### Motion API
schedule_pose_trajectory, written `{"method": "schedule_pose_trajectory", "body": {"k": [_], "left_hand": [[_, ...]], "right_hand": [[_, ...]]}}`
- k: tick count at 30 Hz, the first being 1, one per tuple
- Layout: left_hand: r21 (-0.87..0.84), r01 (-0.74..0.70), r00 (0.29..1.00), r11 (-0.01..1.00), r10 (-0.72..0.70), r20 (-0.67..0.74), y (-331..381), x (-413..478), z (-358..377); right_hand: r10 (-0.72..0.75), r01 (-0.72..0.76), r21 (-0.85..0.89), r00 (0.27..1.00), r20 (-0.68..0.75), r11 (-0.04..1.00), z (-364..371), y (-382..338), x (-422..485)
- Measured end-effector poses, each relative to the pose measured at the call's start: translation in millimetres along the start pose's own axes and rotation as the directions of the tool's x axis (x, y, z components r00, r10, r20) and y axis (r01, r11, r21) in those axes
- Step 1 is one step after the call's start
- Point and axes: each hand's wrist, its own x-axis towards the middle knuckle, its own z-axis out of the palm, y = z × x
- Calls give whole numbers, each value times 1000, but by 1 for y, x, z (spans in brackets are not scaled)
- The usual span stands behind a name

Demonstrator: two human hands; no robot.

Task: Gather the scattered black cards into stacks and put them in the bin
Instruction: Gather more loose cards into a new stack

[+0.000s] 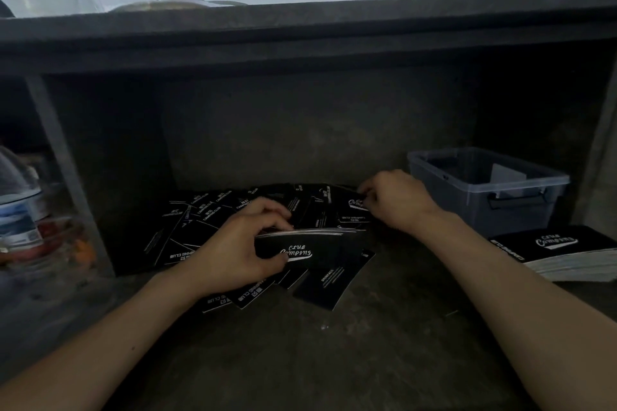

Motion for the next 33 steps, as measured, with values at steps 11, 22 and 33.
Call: {"method": "schedule_pose_trajectory", "body": {"k": [11,22,33], "left_hand": [[-24,150,972,988,-143,188,2,0,-24],[70,224,936,972,-235,261,-4,-17,-52],[-127,170,981,977,-180,-76,-14,-38,-29]], "right_hand": [[-261,-225,772,854,450,594,-15,-40,3],[-275,175,261,866,419,949,35,-59,43],[-264,255,249,965,3,934,7,-47,22]]}}
